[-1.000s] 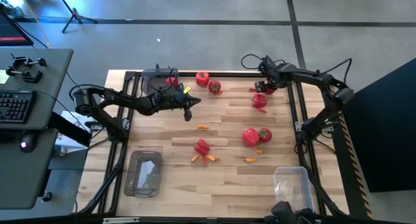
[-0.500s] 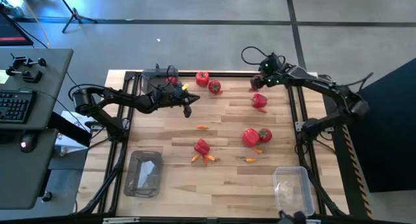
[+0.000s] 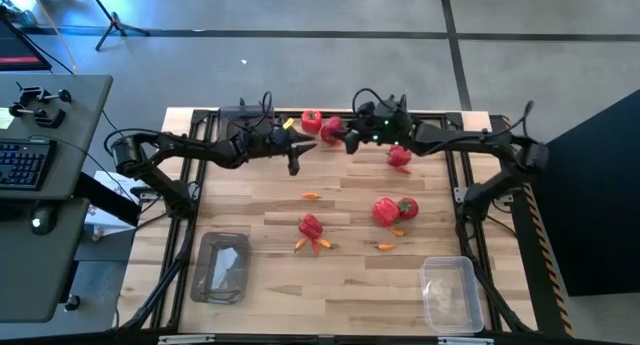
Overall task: Sort produce into baskets
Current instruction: Put the red tomato into the top black bin
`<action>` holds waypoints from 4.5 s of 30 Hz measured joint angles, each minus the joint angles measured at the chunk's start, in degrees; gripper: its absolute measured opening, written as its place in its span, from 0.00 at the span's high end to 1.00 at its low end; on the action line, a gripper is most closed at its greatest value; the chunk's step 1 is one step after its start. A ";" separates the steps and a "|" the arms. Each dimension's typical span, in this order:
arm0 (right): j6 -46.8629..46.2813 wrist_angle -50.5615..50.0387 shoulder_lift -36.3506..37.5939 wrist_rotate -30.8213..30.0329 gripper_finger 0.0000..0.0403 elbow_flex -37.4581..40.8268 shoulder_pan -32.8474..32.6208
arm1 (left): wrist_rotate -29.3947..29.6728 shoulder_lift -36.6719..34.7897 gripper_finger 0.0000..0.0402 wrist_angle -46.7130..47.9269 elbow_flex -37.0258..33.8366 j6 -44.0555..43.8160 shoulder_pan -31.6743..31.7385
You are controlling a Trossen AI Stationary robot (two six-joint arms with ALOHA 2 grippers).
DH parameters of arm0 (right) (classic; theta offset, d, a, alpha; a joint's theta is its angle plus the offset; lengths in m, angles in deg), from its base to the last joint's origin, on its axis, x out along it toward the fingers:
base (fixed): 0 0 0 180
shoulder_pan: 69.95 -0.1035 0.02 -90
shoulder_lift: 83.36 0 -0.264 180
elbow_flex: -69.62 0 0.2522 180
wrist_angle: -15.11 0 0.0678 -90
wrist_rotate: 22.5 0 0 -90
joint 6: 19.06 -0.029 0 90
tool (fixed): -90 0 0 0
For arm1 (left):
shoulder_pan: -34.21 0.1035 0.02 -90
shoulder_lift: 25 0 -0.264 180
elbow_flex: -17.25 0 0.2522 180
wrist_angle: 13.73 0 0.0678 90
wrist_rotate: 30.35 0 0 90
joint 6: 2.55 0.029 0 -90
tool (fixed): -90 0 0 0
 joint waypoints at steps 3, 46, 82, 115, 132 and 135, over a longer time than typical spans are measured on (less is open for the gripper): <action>-1.55 6.12 -1.86 0.99 0.41 0.00 -1.04 | 6.38 0.00 0.66 -0.04 0.60 4.54 -1.43; -10.89 20.09 -3.79 10.81 0.41 -0.13 -0.34 | 24.27 -2.75 0.32 -7.62 4.54 25.47 -8.56; -18.83 12.40 -3.97 10.40 0.41 0.15 -0.77 | 19.44 -3.01 0.32 12.06 10.87 17.49 -7.66; 21.68 1.57 -3.73 12.84 0.41 -0.24 -2.23 | -20.96 -2.54 0.35 36.74 17.39 -3.63 6.52; 45.99 3.11 -3.75 -8.02 0.41 -0.13 -10.10 | -33.63 -2.14 0.35 34.62 17.39 -44.15 9.03; 48.23 3.24 -3.78 -10.49 0.41 -0.13 -11.00 | -32.50 -2.14 0.35 34.66 17.39 -46.44 8.67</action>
